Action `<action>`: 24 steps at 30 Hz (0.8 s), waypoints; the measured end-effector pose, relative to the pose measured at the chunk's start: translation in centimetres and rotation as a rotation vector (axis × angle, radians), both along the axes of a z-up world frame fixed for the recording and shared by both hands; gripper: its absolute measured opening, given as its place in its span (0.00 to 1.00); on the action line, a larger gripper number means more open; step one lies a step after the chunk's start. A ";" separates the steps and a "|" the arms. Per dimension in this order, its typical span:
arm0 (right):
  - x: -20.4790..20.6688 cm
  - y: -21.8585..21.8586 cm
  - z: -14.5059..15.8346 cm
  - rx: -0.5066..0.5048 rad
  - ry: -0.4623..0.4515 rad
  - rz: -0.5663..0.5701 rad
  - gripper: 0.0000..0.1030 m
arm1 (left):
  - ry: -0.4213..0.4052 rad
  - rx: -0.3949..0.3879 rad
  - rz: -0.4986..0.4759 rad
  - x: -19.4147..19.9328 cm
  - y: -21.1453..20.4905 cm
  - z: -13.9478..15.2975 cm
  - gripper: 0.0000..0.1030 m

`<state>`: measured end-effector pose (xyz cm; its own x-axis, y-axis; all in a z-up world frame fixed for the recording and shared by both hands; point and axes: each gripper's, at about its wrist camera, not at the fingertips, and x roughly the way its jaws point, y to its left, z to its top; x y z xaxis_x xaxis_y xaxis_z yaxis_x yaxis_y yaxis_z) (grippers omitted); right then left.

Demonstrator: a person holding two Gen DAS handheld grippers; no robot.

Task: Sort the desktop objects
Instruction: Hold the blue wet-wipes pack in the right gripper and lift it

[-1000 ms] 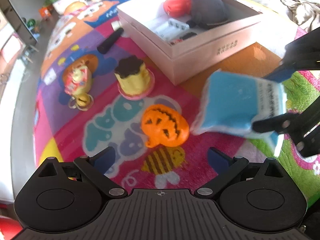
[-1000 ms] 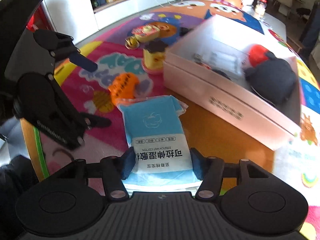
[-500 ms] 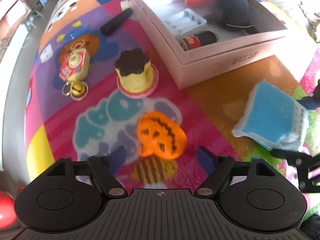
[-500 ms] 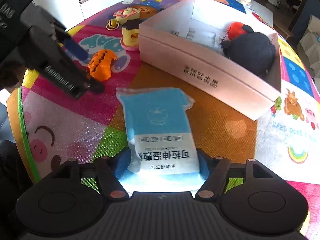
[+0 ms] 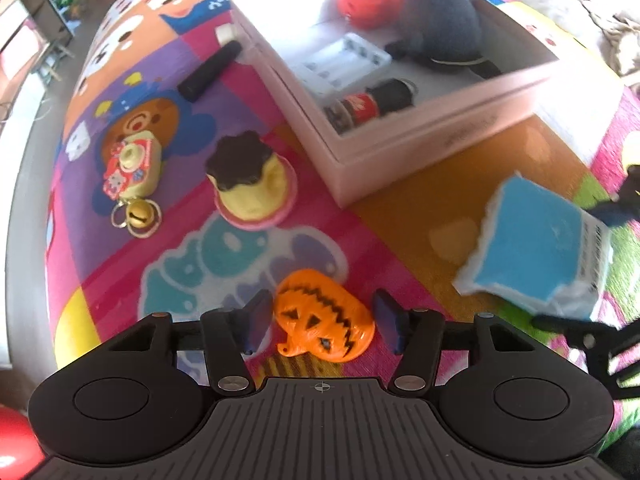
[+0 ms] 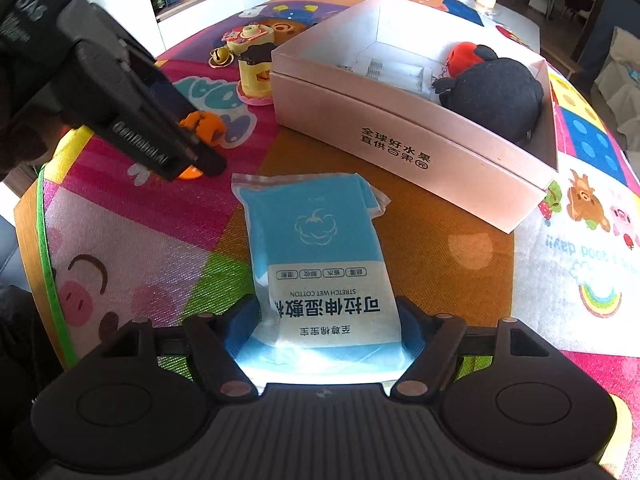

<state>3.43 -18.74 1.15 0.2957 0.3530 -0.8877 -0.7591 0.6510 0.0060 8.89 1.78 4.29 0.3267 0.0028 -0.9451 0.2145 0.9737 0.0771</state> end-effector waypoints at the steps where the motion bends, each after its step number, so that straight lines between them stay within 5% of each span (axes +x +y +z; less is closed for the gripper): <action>1: 0.0 0.0 0.0 0.001 0.000 -0.001 0.72 | 0.008 -0.009 -0.006 -0.3 -0.1 0.0 0.59; 13: -0.3 -0.2 0.1 -0.016 0.000 -0.025 0.75 | 0.083 -0.063 -0.171 -6.4 -2.0 0.2 0.65; 16: -0.7 -0.5 0.1 -0.027 -0.010 -0.023 0.76 | 0.062 -0.054 -0.187 -7.3 -1.4 0.2 0.66; 20: -0.6 -0.9 0.1 -0.030 -0.009 -0.043 0.77 | 0.006 -0.005 -0.215 -7.8 -1.1 0.1 0.78; 24: -0.5 -1.3 0.4 -0.035 -0.016 -0.064 0.77 | -0.006 0.006 -0.180 -7.9 -0.4 0.2 0.78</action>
